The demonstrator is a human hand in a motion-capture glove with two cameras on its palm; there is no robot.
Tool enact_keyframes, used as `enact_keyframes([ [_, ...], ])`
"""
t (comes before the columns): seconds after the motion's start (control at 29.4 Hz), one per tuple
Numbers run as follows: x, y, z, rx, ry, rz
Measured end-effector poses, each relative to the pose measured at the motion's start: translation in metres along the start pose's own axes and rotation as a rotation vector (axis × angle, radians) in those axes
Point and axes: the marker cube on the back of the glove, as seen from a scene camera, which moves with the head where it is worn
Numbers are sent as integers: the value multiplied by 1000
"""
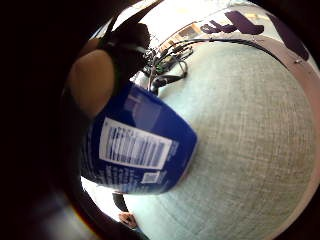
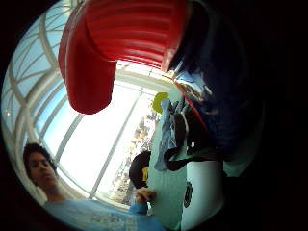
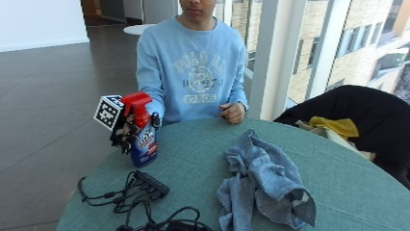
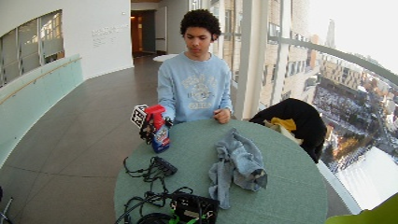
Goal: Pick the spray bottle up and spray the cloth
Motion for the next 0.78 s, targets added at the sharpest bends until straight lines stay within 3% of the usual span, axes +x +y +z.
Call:
enact_keyframes([
  [0.34,-4,-7,2,46,-60,-18],
  [0.78,-25,-10,3,-155,-52,-96],
])
